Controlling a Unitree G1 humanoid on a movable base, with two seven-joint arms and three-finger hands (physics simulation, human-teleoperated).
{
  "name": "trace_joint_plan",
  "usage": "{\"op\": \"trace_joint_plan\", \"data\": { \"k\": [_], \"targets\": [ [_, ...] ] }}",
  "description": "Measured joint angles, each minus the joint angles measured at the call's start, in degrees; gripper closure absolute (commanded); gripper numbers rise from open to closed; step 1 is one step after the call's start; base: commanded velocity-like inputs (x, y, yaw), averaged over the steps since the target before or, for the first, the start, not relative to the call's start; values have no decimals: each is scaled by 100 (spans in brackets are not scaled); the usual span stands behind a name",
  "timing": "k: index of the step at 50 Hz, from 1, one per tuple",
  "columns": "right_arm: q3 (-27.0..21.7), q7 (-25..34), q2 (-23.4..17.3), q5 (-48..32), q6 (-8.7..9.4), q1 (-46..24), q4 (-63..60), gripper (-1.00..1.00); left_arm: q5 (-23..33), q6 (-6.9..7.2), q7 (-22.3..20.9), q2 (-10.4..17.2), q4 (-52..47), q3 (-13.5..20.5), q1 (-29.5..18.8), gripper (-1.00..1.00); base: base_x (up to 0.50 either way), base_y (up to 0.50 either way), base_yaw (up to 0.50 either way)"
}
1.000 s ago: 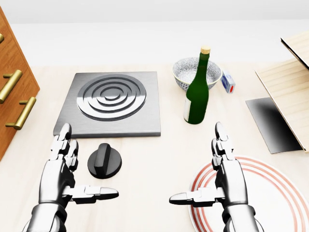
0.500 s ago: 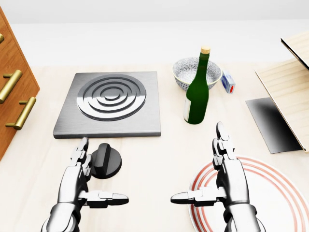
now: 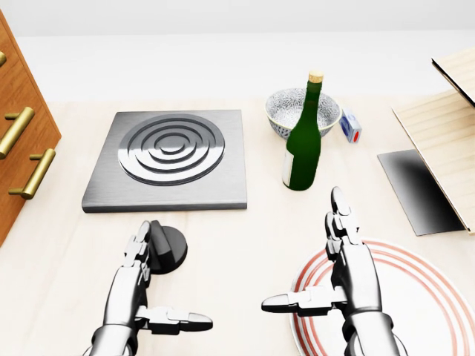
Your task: Turn on the stove.
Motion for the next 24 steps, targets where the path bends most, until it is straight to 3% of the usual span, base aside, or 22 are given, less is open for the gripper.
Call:
{"op": "trace_joint_plan", "data": {
  "k": [13,24],
  "targets": [
    [-36,-30,-15,33,20,-108,102,-100,197,0,-68,-249,-187,-384,207,-100,0,0,0],
    [-81,-32,-39,92,72,-157,96,-100,295,0,-164,-524,350,-669,-143,-100,0,0,0]
  ]
}}
